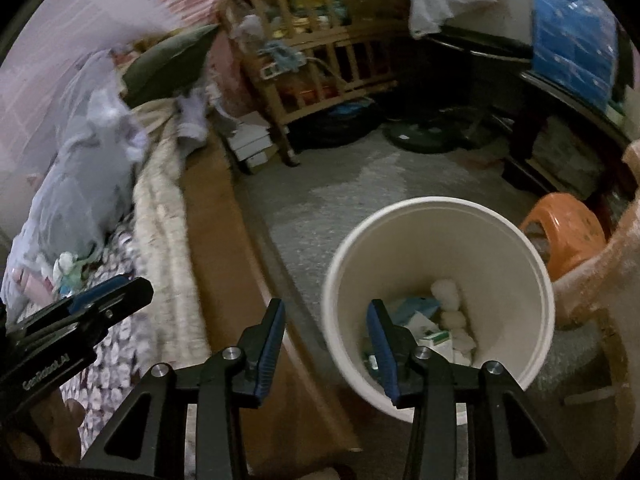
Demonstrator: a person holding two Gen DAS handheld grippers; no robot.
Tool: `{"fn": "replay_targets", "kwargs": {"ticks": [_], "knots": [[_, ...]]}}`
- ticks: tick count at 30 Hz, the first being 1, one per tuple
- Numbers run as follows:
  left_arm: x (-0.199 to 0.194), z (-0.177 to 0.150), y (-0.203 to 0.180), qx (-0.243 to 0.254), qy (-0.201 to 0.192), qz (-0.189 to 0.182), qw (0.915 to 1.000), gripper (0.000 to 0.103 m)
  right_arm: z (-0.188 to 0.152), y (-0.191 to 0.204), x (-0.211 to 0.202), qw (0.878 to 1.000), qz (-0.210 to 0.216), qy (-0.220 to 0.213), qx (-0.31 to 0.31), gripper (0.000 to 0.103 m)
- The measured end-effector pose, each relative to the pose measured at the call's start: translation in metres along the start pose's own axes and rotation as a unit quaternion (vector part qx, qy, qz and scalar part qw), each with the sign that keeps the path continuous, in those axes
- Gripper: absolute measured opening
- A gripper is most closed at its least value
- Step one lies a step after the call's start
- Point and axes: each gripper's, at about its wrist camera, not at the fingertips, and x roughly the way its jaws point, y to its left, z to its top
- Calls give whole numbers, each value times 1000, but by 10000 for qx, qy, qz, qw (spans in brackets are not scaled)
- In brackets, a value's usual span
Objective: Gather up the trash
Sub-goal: 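Move both open tools back to the items on the bed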
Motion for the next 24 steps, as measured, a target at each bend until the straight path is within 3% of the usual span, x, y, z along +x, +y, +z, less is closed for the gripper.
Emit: {"fn": "replay_targets", "kwargs": {"ticks": [11,22,24], "knots": [[-31,-24,102,-713,-39,720,9948,40,-1,82,16,9967,484,166,-636,43],[-61,-60,221,-1657,47,1396,9762,40,-16,180,46,9833,1008,509,-1431,49],[-63,-64,241,-1868,73,1441,9717,44,-18,196,51,9799,1103,578,-1561,49]]}}
